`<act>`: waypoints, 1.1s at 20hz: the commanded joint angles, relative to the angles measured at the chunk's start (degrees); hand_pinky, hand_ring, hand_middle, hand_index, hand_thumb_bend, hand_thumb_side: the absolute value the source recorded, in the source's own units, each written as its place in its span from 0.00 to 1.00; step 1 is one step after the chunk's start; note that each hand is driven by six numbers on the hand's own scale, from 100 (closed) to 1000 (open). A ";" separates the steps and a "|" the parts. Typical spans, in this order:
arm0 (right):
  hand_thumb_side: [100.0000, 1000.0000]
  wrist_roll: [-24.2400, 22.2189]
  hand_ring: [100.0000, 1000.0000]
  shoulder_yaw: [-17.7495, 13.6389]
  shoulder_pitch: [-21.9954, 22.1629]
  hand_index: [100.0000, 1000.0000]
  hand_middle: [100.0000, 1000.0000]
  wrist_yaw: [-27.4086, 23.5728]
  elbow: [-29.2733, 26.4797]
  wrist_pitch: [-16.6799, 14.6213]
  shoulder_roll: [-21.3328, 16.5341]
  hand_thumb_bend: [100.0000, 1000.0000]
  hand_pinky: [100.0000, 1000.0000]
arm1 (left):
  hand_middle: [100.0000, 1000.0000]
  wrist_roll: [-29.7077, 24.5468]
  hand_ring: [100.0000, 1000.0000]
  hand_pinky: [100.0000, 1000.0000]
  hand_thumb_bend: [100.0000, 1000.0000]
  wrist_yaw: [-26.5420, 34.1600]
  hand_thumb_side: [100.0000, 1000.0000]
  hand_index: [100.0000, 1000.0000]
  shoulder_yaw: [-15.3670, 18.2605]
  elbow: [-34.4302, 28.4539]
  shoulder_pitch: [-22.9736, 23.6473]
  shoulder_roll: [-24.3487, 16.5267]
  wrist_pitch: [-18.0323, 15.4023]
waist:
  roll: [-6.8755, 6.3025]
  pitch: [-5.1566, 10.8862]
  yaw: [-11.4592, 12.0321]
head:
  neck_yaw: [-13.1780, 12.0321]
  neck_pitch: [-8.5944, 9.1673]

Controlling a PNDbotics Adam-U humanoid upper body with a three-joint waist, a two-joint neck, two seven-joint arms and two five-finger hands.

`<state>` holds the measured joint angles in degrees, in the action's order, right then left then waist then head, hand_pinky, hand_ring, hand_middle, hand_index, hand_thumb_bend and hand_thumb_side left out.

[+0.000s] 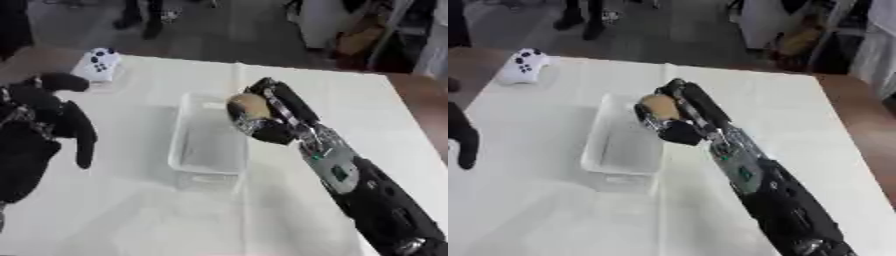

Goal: Pick up objects on the table and place them in the box.

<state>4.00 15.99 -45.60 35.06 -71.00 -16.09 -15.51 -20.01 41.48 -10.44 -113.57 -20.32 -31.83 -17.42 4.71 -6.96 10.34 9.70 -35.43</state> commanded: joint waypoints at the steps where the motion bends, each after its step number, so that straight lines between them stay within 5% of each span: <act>1: 0.83 0.77 0.00 -1.10 -3.12 0.14 0.00 2.15 2.40 -0.42 0.73 0.17 0.00 | 0.76 -0.29 0.52 0.25 0.53 0.96 0.82 0.70 0.10 -1.03 -1.41 -0.31 -0.14 | -0.21 0.54 0.26 | 2.07 0.91; 17: 0.84 4.27 0.00 -3.21 -8.86 0.15 0.00 12.13 15.01 -3.83 5.32 0.21 0.00 | 0.75 -1.00 0.52 0.25 0.55 3.46 0.79 0.70 0.28 -1.03 -4.49 0.79 0.25 | 0.17 -0.54 2.05 | 5.80 2.31; 22: 0.83 5.26 0.00 -3.51 -9.53 0.18 0.00 13.59 16.32 -4.48 5.59 0.30 0.00 | 0.75 -1.08 0.52 0.25 0.55 3.56 0.79 0.70 0.26 -1.03 -4.60 0.86 0.37 | 0.23 -0.58 2.08 | 5.81 2.37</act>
<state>8.86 13.08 -53.64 48.19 -54.32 -20.40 -9.56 -20.91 44.52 -10.54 -113.57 -23.92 -30.36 -17.00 5.33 -8.22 12.40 14.70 -33.88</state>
